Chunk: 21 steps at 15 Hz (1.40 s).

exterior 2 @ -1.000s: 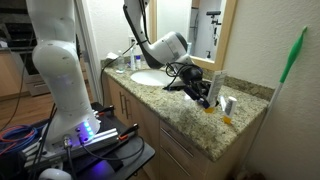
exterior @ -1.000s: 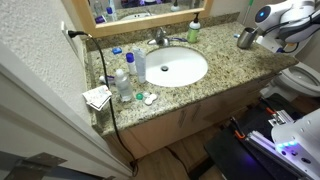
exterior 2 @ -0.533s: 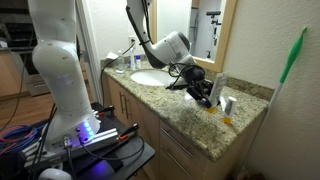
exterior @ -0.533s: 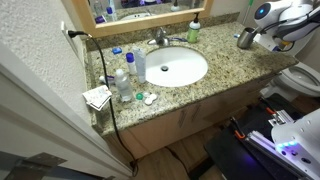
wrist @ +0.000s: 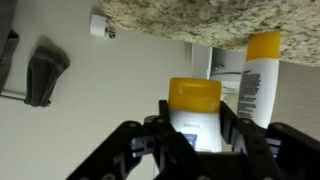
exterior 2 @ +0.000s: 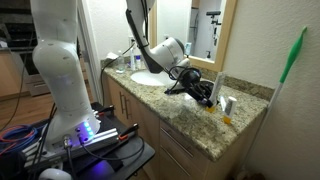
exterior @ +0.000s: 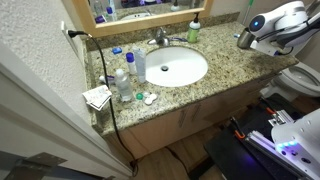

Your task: Move the white and yellow tube and put the tube upright on the right side of the counter

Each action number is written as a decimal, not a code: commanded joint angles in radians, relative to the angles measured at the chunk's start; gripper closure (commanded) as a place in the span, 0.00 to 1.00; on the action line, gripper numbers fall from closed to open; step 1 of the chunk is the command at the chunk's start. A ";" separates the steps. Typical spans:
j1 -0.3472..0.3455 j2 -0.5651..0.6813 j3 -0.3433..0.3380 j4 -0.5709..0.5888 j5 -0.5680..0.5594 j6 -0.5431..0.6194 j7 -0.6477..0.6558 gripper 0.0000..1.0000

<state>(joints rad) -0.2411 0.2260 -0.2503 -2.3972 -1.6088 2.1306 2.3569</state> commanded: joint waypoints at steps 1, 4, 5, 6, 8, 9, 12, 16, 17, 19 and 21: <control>-0.014 0.084 0.009 0.025 -0.129 -0.021 0.071 0.76; -0.025 0.156 0.022 0.048 -0.208 -0.018 0.154 0.76; -0.029 0.177 0.026 0.058 -0.223 -0.017 0.187 0.76; -0.036 0.194 0.032 0.068 -0.230 -0.004 0.208 0.76; -0.045 0.223 0.043 0.087 -0.243 0.005 0.261 0.76; -0.048 0.227 0.046 0.096 -0.244 0.012 0.273 0.76; -0.054 0.221 0.060 0.127 -0.222 0.032 0.243 0.76; -0.079 0.241 0.069 0.133 -0.218 0.114 0.243 0.76; -0.086 0.244 0.068 0.135 -0.219 0.137 0.243 0.76; -0.097 0.246 0.064 0.138 -0.219 0.173 0.242 0.76; -0.097 0.245 0.063 0.132 -0.225 0.167 0.240 0.76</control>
<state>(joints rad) -0.3072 0.4361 -0.2014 -2.2763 -1.8232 2.2526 2.6007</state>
